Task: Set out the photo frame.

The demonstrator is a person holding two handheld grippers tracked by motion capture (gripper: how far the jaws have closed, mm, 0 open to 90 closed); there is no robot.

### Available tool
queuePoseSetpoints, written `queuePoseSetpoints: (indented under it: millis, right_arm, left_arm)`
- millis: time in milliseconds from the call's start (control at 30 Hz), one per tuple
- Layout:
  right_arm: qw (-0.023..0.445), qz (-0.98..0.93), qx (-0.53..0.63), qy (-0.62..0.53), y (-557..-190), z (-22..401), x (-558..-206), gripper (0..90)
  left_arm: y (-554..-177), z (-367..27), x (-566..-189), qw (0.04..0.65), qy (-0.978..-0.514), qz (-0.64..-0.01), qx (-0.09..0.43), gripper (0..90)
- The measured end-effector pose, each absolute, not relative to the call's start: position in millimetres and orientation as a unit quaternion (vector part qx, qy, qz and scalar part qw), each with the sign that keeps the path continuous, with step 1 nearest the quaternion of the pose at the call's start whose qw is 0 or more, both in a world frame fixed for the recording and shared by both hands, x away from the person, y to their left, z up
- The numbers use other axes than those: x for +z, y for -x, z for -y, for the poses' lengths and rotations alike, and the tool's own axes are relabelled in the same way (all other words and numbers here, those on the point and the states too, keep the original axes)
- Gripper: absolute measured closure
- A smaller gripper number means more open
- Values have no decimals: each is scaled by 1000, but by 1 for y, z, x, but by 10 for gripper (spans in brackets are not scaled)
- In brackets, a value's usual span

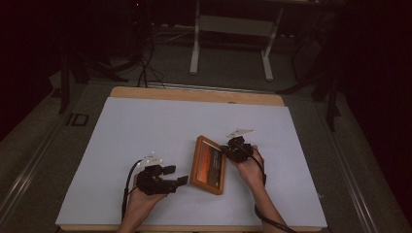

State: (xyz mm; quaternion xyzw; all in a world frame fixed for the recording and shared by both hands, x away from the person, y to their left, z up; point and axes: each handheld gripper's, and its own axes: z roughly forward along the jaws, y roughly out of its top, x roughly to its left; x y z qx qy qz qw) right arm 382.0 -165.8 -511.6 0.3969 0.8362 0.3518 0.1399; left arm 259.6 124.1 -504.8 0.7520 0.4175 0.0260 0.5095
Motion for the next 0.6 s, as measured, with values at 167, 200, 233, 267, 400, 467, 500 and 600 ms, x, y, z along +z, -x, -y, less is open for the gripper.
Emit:
queuePoseSetpoints:
  millis: [167, 200, 233, 267, 400, 467, 500, 600]
  right_arm:
    - [140, -836, 352, -397, -382, 165, -512, 900]
    - [140, -836, 352, -397, -382, 165, -512, 900]
    - [140, -836, 352, -396, -381, 165, -512, 900]
    - [140, -836, 352, -397, -381, 165, -512, 900]
    - [140, -836, 352, -397, -382, 166, -512, 900]
    - [140, -836, 352, -396, -382, 166, -512, 900]
    - [139, -836, 353, -396, -382, 166, -512, 900]
    - [139, -836, 353, -396, -382, 166, -512, 900]
  left_arm:
    - [-258, -116, -503, 514, -754, -407, 11, 278]
    - [-258, -115, -503, 515, -754, -407, 7, 275]
    - [-258, -115, -503, 515, -754, -407, 7, 271]
    - [-258, -109, -504, 512, -758, -404, 1, 270]
    - [-260, -93, -507, 500, -767, -402, -8, 263]
    - [-262, -88, -507, 498, -768, -403, -9, 263]
    - [-265, -82, -509, 495, -768, -406, -14, 264]
    - [-268, -75, -511, 492, -767, -410, -22, 290]
